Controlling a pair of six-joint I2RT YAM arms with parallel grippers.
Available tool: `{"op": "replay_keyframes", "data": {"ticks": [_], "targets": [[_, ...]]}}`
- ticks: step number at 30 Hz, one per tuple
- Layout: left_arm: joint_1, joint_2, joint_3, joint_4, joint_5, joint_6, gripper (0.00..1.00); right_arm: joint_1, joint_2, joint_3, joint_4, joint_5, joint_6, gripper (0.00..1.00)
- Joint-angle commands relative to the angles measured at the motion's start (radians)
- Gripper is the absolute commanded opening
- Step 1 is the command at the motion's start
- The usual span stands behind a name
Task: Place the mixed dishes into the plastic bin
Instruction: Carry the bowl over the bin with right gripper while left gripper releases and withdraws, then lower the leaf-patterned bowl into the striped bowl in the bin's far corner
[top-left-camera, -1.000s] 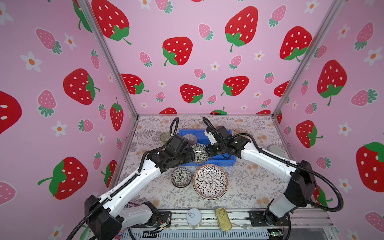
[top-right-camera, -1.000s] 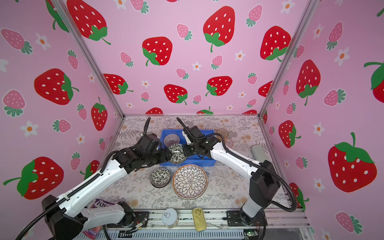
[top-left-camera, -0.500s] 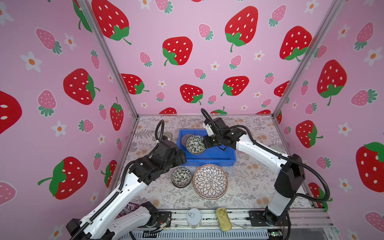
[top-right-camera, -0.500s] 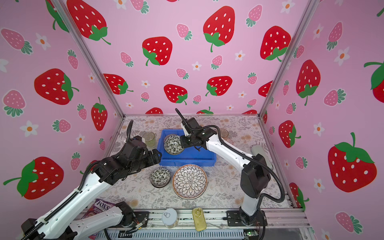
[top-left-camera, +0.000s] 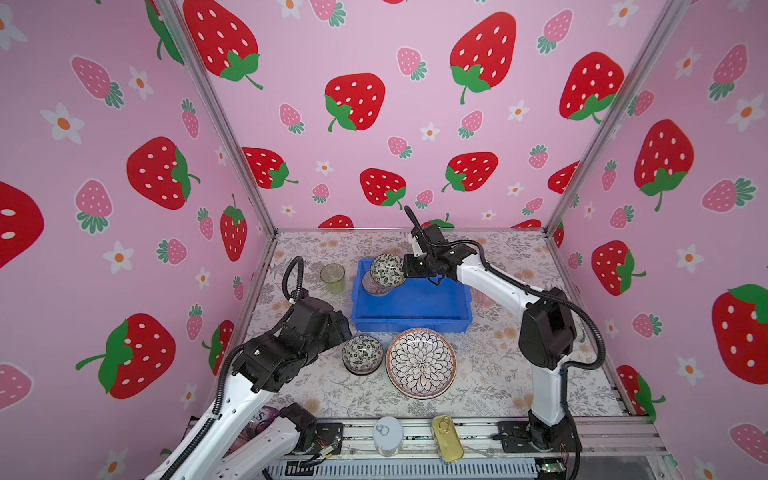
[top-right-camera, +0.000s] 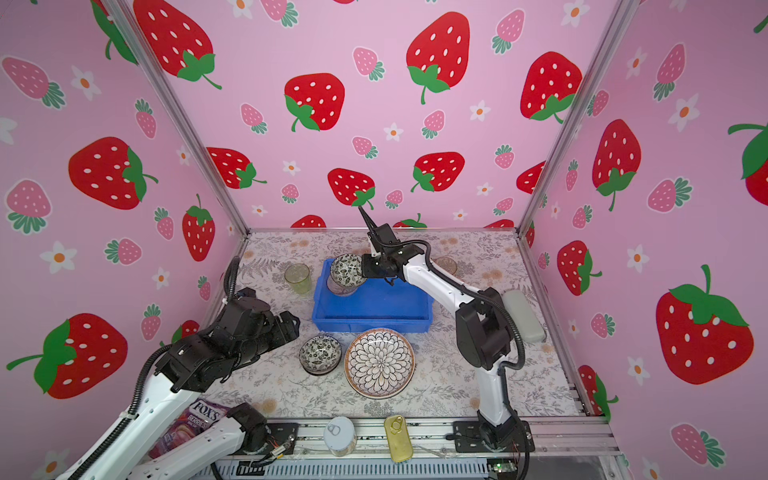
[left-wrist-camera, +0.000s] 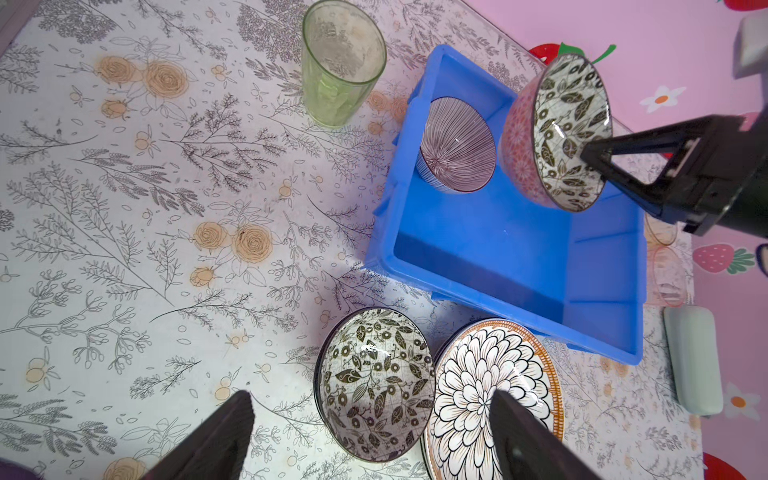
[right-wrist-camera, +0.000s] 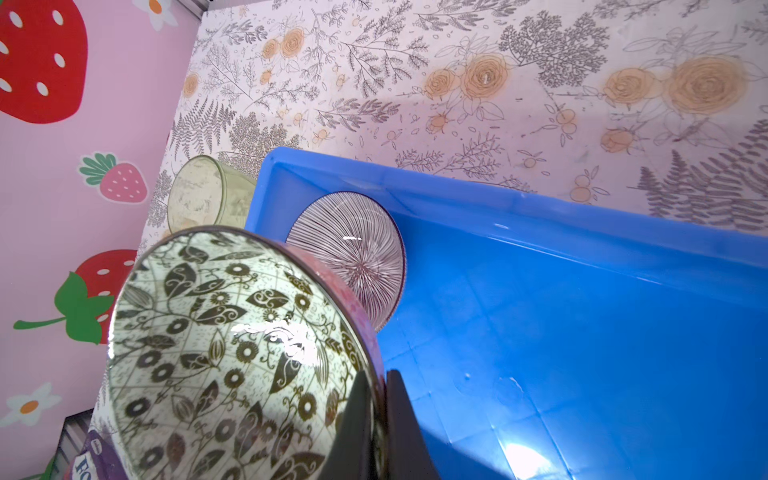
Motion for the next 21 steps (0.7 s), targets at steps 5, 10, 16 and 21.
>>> {"op": "replay_keyframes", "data": {"ticks": [5, 10, 16, 21], "targets": [[0.025, -0.026, -0.004, -0.072, -0.037, 0.005, 0.92, 0.005, 0.056, 0.071, 0.071, -0.024, 0.071, 0.00], [0.039, -0.035, -0.017, -0.079, -0.025, 0.011, 0.92, 0.006, 0.105, 0.091, 0.087, -0.033, 0.091, 0.00], [0.059, -0.035, -0.028, -0.079, -0.005, 0.027, 0.92, 0.005, 0.139, 0.103, 0.100, -0.025, 0.110, 0.00], [0.078, -0.027, -0.033, -0.078, 0.012, 0.044, 0.93, 0.004, 0.159, 0.110, 0.102, -0.009, 0.120, 0.00]]}}
